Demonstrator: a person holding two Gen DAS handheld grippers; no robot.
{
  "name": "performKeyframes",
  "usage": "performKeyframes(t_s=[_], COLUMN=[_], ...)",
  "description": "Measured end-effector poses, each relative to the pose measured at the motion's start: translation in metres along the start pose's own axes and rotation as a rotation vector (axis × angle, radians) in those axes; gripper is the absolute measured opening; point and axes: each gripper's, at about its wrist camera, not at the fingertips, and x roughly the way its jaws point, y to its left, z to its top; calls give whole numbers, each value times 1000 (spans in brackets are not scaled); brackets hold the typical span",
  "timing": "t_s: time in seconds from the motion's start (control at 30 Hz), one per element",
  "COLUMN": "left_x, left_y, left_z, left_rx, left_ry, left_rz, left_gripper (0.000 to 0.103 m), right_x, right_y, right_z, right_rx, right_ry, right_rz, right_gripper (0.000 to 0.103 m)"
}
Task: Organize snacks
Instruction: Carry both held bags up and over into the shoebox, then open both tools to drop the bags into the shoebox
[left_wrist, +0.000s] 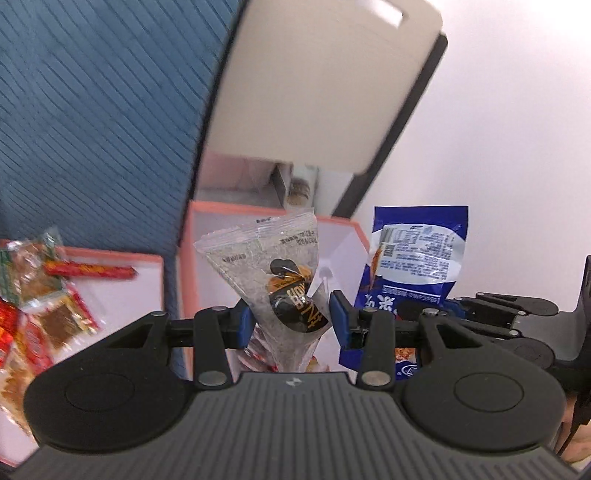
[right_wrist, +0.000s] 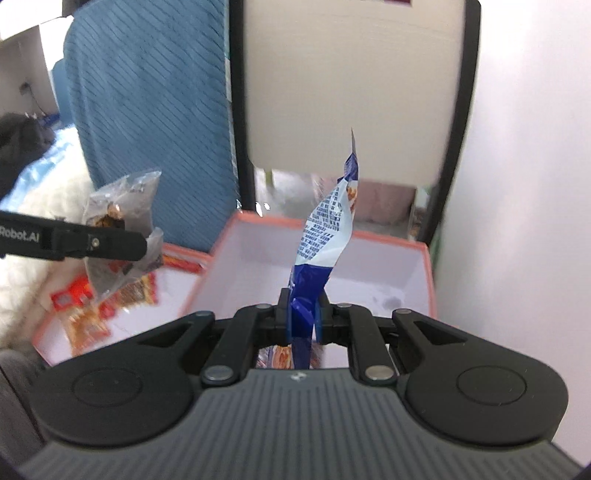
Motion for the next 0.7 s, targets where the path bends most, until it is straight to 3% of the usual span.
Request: performKeyframes(t_s=[0.3,0.7], left_x=[49,58], left_y=[-17,-21], left_z=[-6,-11], left_rx=[-1,12], left_ry=[96,118], left_rz=[8,36], left_gripper=[48,48], right_x=[22,37], right_y=[-25,-36], right_z=[-30,-36], right_rx=[33,73], right_ry=[67,83], right_rz=[-22,-30], right_gripper=[15,15])
